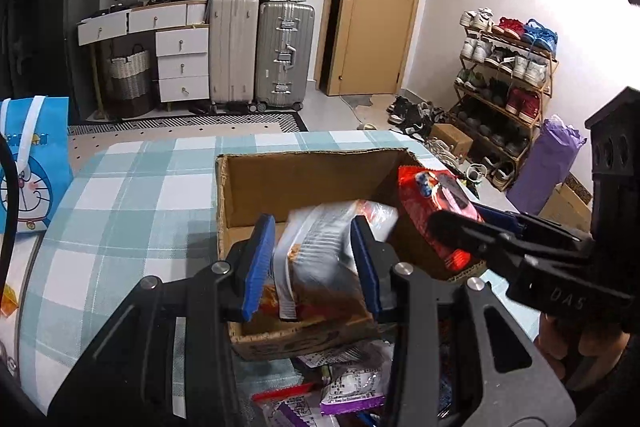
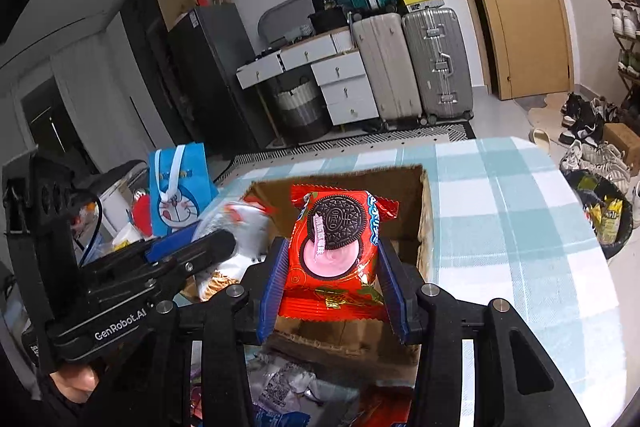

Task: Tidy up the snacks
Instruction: 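Open both tools to drop the snacks and withdraw from the box, then grasp the cracker pack with the right tool, then grasp the silver chip bag with the left tool while the right tool lifts the cracker pack, then carry the silver chip bag and cracker pack over the box and release, then withdraw both tools from the box back toward the snack pile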

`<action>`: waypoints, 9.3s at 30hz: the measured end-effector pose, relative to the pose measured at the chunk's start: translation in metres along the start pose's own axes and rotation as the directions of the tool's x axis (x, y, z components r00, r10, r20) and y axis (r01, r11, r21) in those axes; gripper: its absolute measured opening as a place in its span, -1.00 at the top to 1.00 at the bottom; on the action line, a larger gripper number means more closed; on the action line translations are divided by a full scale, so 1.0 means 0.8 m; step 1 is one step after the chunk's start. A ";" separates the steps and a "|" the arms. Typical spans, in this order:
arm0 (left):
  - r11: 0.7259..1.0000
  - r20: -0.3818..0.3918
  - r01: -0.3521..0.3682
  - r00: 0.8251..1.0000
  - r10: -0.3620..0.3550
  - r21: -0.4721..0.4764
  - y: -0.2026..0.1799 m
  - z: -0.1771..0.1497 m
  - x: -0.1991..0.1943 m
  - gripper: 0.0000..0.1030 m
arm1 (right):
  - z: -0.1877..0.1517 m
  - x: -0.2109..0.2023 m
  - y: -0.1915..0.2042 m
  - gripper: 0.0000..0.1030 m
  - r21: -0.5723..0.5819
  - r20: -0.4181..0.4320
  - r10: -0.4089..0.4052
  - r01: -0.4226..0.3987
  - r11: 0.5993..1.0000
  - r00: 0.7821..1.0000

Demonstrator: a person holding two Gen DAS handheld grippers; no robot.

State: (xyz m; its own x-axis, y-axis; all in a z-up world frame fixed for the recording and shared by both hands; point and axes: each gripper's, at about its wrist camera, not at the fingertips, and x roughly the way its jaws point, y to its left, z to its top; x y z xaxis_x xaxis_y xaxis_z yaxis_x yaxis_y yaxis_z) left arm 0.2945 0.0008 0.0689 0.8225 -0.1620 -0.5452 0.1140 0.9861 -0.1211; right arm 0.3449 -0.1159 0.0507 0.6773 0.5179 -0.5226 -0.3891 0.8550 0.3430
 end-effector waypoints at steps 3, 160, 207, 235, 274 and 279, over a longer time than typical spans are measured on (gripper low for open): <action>1.000 -0.004 -0.015 1.000 0.015 0.007 0.002 -0.002 -0.002 0.27 | -0.003 0.000 0.005 0.13 -0.013 0.002 -0.005 0.005 1.000 1.000; 0.996 -0.242 0.070 0.967 -0.082 -0.057 0.053 -0.174 -0.087 0.14 | -0.163 -0.147 -0.008 -0.13 -0.351 -0.233 -0.001 -0.082 0.933 0.973; 0.994 -0.021 0.017 1.000 -0.019 -0.107 0.039 -0.063 -0.128 0.14 | -0.067 -0.137 0.000 -0.13 -0.138 0.010 -0.079 0.080 0.987 0.997; 0.997 0.001 -0.011 1.000 0.011 -0.081 0.029 -0.007 -0.055 0.14 | -0.012 -0.035 0.011 -0.13 -0.141 -0.006 -0.034 0.033 0.990 0.999; 1.000 -0.136 -0.007 0.991 0.009 0.015 0.016 -0.025 0.033 0.15 | -0.004 0.022 -0.017 -0.14 -0.110 -0.061 0.035 -0.042 0.993 0.998; 1.000 -0.117 -0.014 0.993 0.016 0.013 0.016 -0.029 0.017 -0.16 | -0.003 0.010 -0.017 -0.22 -0.105 -0.037 0.019 -0.023 0.994 0.999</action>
State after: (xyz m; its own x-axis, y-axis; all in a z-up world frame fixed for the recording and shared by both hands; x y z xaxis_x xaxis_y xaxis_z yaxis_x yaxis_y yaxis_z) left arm 0.2937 0.0101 0.0406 0.7531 -0.1497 -0.6407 0.1094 0.9887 -0.1024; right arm 0.3541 -0.1231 0.0404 0.6461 0.5351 -0.5443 -0.4681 0.8411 0.2712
